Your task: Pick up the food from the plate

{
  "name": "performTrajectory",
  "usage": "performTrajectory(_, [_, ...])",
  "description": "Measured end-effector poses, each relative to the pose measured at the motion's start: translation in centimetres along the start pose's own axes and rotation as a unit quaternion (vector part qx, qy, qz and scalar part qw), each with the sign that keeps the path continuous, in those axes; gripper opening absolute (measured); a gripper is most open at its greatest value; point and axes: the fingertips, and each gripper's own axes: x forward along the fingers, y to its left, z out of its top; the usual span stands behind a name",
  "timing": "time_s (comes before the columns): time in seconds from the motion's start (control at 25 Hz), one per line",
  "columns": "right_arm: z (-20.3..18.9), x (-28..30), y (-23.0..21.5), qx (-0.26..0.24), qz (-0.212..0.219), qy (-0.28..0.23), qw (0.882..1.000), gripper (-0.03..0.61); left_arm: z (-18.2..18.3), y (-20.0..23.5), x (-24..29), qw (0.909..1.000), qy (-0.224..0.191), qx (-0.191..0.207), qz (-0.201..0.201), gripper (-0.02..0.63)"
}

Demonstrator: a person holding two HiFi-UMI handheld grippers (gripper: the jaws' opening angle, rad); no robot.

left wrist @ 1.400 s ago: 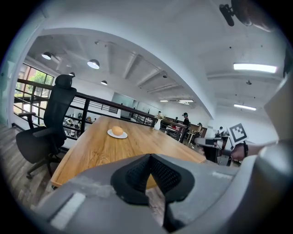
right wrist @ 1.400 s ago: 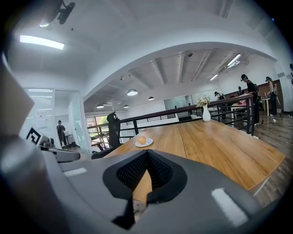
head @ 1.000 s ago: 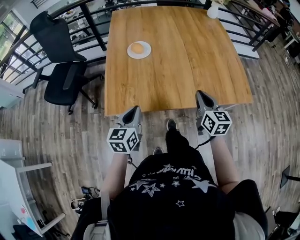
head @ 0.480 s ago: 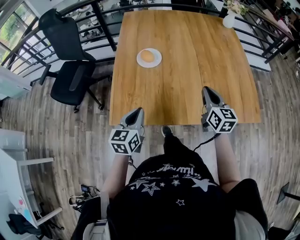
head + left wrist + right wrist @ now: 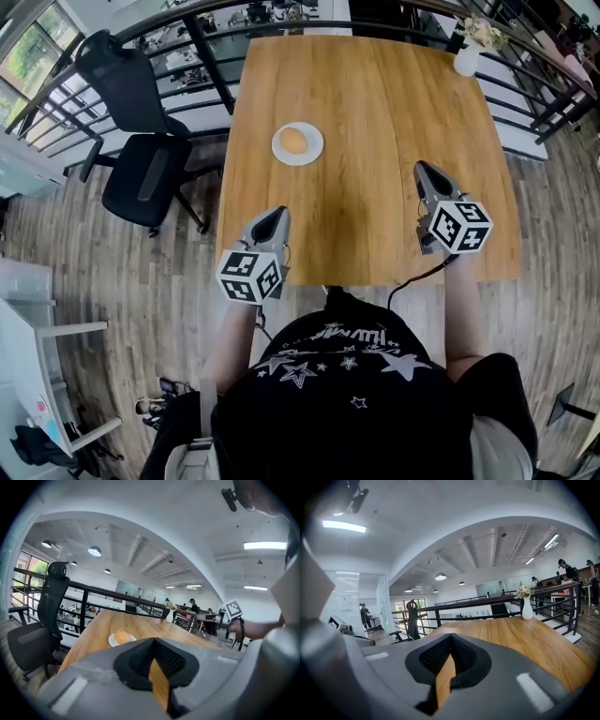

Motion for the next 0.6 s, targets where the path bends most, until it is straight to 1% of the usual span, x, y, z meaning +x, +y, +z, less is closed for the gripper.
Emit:
performTrajectory(0.16, [1.1,2.6,-0.9,-0.006,0.017,0.009,1.000,0.002,1.1,0.9,1.4,0.9999,-0.003,-0.001,0.015,0.002])
performTrajectory(0.28, [1.4,5.3,-0.8,-0.010,0.033,0.014,0.999,0.002,1.2,1.8,2.4,0.9997,0.007,0.007,0.024,0.000])
performTrajectory(0.6, [3.0,13.0,0.8,-0.015,0.084,0.020,0.996,0.002,2.1,4.9,3.2,0.9974,0.017,-0.003,0.071,0.001])
